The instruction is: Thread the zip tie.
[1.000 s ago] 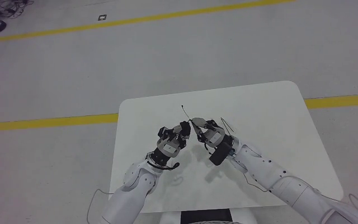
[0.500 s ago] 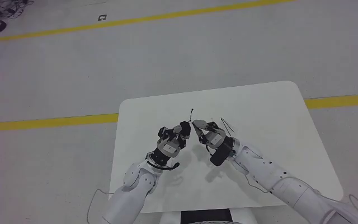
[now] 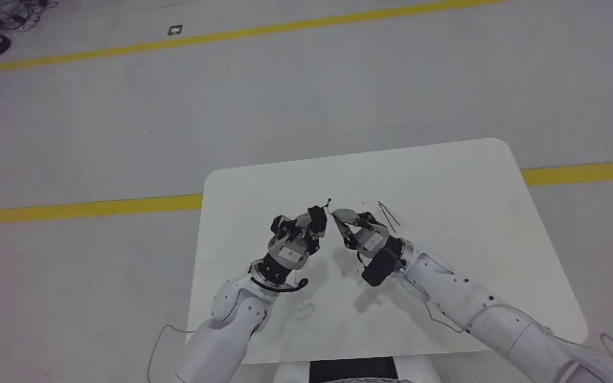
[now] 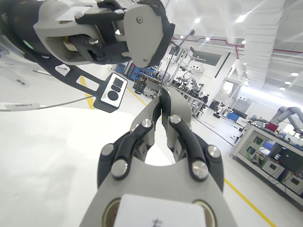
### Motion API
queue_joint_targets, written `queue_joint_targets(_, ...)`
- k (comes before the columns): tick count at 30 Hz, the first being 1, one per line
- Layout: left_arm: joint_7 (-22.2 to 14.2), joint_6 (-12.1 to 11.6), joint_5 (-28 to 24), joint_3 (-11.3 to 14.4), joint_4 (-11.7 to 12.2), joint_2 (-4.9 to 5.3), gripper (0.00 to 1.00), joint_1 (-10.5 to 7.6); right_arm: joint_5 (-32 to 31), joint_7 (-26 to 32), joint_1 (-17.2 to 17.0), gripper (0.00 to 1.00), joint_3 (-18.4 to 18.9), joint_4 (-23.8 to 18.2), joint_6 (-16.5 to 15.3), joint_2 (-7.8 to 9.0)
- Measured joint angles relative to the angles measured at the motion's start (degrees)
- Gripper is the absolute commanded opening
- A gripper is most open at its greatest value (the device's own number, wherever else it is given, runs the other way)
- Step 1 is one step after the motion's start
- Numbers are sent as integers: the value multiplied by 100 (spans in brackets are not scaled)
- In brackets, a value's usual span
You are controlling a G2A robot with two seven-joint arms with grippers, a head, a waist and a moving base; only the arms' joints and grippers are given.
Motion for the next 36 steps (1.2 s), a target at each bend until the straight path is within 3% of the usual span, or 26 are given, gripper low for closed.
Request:
queue_joint_targets(33, -121, -8, 58, -94, -203, -47, 0, 129, 0, 155, 94, 0, -277, 37, 227, 139)
queue_joint_targets(34, -121, -14, 58, -97, -202, -49, 0, 131, 0, 166, 85, 4, -263, 39, 234, 140)
queue_joint_targets(36, -126, -28, 54, -104, -205, -52, 0, 137, 0, 196, 57, 45, -218, 54, 243, 140)
